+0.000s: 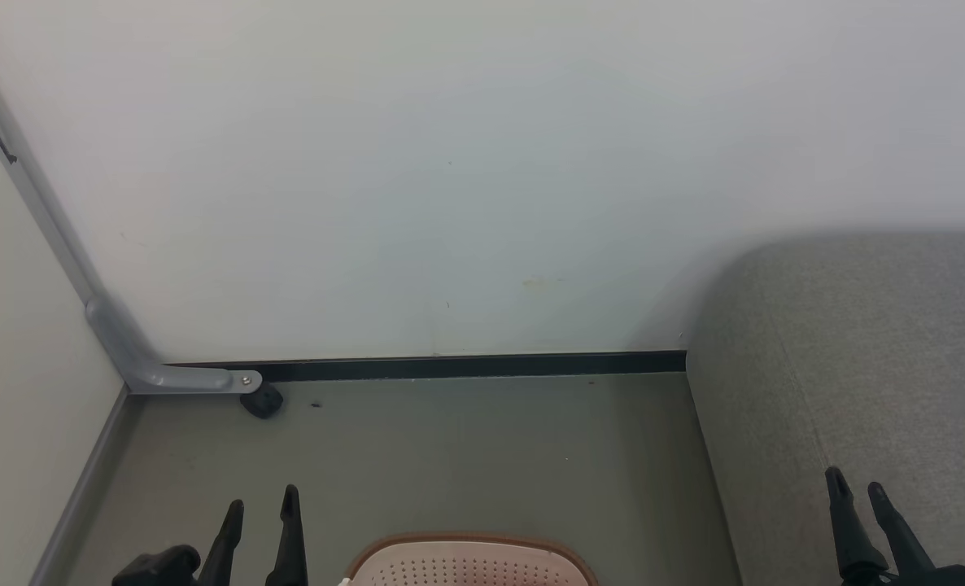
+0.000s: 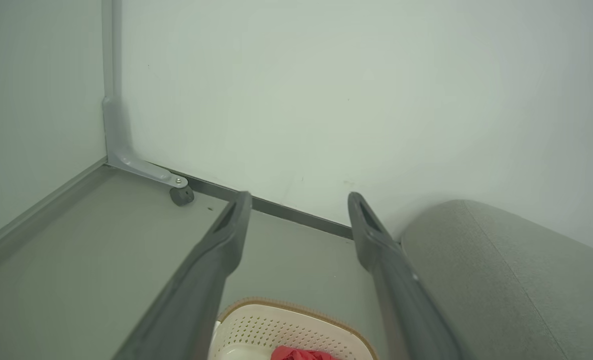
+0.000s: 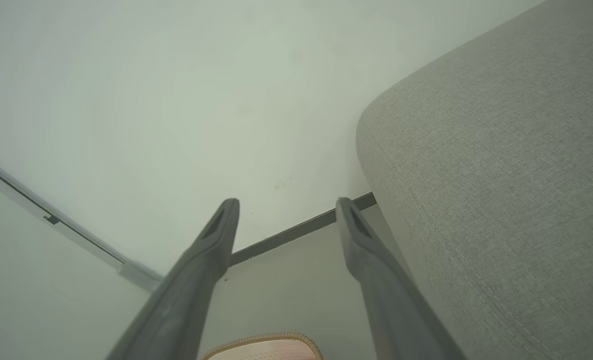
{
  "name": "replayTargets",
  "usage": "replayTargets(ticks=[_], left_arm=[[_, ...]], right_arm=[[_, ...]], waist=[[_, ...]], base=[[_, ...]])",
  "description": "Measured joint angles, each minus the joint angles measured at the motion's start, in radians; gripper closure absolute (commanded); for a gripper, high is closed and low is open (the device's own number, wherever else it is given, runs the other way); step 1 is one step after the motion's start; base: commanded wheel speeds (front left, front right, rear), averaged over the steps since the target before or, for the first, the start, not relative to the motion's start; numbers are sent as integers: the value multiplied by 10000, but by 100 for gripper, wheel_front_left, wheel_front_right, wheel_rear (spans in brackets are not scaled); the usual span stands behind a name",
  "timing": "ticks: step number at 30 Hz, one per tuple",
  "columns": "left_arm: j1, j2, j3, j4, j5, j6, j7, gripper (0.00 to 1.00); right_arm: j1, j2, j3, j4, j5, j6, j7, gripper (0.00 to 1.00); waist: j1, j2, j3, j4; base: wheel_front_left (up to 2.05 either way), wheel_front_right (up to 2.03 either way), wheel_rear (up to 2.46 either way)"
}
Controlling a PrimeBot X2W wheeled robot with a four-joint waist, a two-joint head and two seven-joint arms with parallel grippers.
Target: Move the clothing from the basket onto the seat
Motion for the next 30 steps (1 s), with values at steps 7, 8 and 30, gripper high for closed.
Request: replayTargets(ticks=[7,8,30], left_arm=[[19,4,-77,142,1049,209,-261,0],[22,-2,-77,161,1237,230,-280,0],[178,-159,-59,993,3965,761,-1068,0]], right_arm=[[36,-88,320,21,-932,-33,-280,0],[40,-111,357,25,-1081,-77,-290,0],[52,-500,899,236,-3841,-84,-1080,0]], waist=[[0,0,-56,32],[0,0,-63,38],[0,0,-208,61]], base=[[0,0,0],[0,0,0],[0,0,0]])
